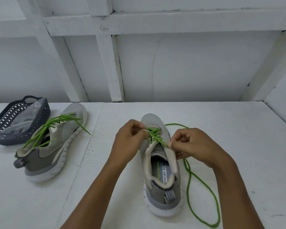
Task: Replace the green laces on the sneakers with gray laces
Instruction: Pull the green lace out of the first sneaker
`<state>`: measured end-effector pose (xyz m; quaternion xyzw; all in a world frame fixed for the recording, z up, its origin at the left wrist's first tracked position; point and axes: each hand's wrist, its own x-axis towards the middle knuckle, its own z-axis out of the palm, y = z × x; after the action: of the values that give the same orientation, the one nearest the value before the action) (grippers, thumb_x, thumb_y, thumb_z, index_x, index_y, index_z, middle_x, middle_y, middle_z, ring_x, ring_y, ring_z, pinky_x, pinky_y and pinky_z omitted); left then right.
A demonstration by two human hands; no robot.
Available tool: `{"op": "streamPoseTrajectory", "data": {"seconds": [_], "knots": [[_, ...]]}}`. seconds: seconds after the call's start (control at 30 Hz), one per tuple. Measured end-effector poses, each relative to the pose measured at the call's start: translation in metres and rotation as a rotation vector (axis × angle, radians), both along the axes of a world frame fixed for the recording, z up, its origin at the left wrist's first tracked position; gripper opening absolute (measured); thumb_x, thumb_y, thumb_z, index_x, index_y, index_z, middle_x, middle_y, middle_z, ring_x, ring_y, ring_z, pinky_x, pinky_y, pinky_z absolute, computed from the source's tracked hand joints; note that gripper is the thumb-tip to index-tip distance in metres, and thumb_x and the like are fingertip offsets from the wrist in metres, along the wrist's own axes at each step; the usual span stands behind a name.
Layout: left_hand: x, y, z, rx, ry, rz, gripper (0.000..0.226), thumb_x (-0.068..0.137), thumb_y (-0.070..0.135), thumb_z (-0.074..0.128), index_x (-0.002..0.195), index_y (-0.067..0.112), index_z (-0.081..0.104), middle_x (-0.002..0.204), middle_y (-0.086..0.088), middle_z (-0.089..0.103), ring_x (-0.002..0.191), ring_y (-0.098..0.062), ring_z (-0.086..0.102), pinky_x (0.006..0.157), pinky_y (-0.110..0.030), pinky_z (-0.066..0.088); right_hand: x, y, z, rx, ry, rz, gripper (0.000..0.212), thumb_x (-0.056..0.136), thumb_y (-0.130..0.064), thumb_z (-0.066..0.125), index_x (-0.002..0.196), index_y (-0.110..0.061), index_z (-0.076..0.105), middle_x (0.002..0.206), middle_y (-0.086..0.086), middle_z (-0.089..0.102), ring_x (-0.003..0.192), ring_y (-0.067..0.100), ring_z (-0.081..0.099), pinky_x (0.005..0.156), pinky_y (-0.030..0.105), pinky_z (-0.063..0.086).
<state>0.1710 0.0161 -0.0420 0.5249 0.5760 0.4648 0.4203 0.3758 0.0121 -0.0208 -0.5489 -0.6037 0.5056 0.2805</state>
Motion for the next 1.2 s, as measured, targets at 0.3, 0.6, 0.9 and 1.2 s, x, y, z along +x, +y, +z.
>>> {"op": "streamPoseTrajectory", "data": {"seconds": [0.3, 0.6, 0.9, 1.2], "knots": [[0.009, 0.0, 0.02, 0.353, 0.928, -0.474, 0.014, 0.085, 0.041, 0.066, 0.091, 0.029, 0.07, 0.119, 0.01, 0.06, 0.113, -0.014, 0.05, 0.091, -0.04, 0.042, 0.0, -0.005, -0.007, -0.02, 0.083, -0.032, 0.008, 0.088, -0.005, 0.07, 0.084, 0.002, 0.068, 0.075, 0.007, 0.067, 0.071, 0.011, 0.067, 0.065, 0.025, 0.057], [0.001, 0.003, 0.013, 0.263, 0.072, -0.17, 0.016, 0.102, 0.016, 0.051, 0.088, 0.022, 0.05, 0.091, 0.004, 0.075, 0.095, -0.011, 0.069, 0.086, -0.027, 0.049, 0.001, -0.008, -0.01, -0.052, 0.126, -0.074, 0.012, 0.086, -0.013, 0.075, 0.091, -0.005, 0.067, 0.083, 0.002, 0.062, 0.071, 0.011, 0.065, 0.068, 0.029, 0.058], [-0.019, 0.002, 0.029, 0.087, -0.176, -0.224, 0.012, 0.093, 0.011, 0.061, 0.082, 0.016, 0.059, 0.057, 0.003, 0.043, 0.053, -0.017, 0.038, 0.062, -0.033, 0.041, 0.001, -0.006, -0.009, -0.057, 0.128, -0.024, 0.019, 0.088, -0.016, 0.072, 0.09, 0.002, 0.067, 0.065, -0.007, 0.066, 0.066, 0.006, 0.066, 0.067, 0.024, 0.056], [0.001, -0.005, 0.022, 0.24, 0.752, -0.478, 0.009, 0.086, 0.036, 0.074, 0.094, 0.032, 0.075, 0.085, 0.014, 0.054, 0.08, -0.003, 0.05, 0.067, -0.022, 0.036, 0.001, -0.006, -0.013, -0.058, 0.151, -0.018, 0.02, 0.089, -0.015, 0.071, 0.079, -0.001, 0.061, 0.079, 0.003, 0.064, 0.07, 0.007, 0.065, 0.068, 0.025, 0.056]]}}
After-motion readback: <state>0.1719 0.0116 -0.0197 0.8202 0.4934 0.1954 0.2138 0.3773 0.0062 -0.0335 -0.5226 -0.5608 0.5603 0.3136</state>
